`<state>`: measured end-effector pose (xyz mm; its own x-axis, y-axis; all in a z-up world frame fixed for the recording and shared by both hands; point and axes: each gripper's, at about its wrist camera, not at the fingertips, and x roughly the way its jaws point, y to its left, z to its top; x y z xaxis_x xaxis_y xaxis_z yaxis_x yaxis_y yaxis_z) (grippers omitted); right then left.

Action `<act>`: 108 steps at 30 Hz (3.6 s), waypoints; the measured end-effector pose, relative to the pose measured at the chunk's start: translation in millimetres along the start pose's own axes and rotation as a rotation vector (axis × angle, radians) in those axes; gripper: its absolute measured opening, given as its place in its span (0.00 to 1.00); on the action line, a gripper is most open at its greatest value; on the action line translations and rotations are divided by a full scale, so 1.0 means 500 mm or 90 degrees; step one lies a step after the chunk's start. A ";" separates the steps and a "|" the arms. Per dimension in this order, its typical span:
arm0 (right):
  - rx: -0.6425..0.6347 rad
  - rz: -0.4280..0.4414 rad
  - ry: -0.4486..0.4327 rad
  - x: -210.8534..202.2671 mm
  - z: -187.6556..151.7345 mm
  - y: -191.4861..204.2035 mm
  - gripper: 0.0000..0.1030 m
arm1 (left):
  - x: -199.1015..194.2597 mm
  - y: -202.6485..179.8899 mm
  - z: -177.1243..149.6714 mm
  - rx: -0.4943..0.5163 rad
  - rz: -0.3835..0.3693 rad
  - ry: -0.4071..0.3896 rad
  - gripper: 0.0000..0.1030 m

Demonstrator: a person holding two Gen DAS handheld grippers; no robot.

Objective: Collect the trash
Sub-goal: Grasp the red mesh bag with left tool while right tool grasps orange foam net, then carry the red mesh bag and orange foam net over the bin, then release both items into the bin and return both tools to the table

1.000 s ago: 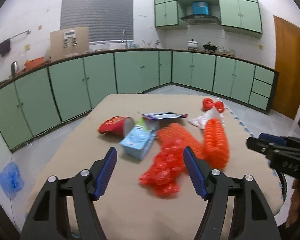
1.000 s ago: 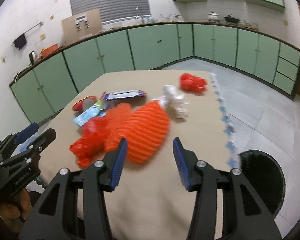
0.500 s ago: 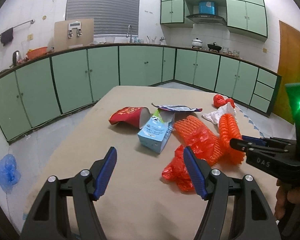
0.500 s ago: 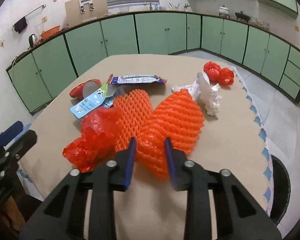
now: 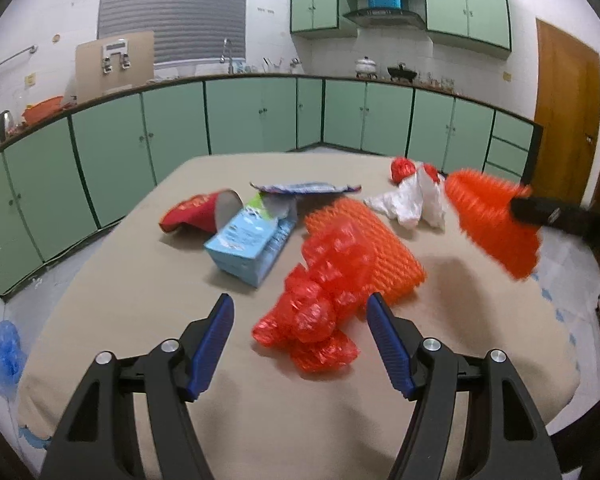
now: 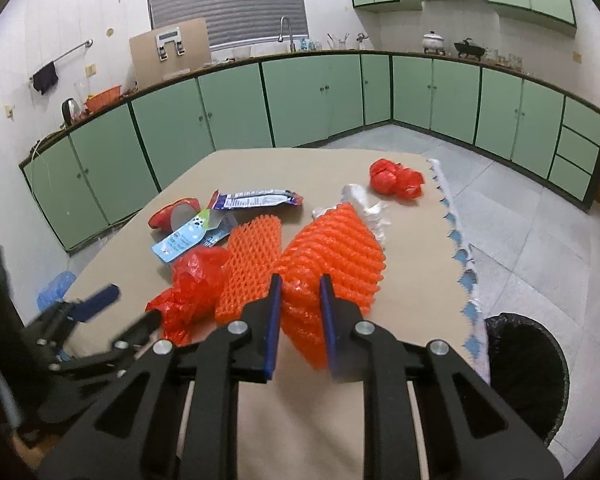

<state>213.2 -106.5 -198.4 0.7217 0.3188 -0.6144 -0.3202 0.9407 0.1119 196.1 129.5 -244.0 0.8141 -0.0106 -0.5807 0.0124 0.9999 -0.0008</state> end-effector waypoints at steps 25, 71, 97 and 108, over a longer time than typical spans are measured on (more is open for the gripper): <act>0.019 -0.023 -0.031 -0.075 0.002 -0.043 0.17 | -0.040 -0.018 0.042 -0.021 -0.032 -0.033 0.14; 0.278 -0.259 0.050 -0.088 -0.229 -0.618 0.21 | 0.175 -0.743 0.074 0.246 -0.329 0.095 0.17; 0.179 -0.195 -0.015 -0.160 -0.155 -0.443 0.46 | 0.095 -0.477 0.086 0.146 -0.161 0.027 0.51; 0.075 -0.049 0.000 -0.032 -0.064 -0.212 0.51 | 0.033 -0.154 0.053 -0.013 0.043 0.002 0.70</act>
<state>215.9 -214.9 -225.6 0.7418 0.2444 -0.6244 -0.1890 0.9697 0.1550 223.8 52.0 -231.9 0.8112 0.0562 -0.5820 -0.0542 0.9983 0.0208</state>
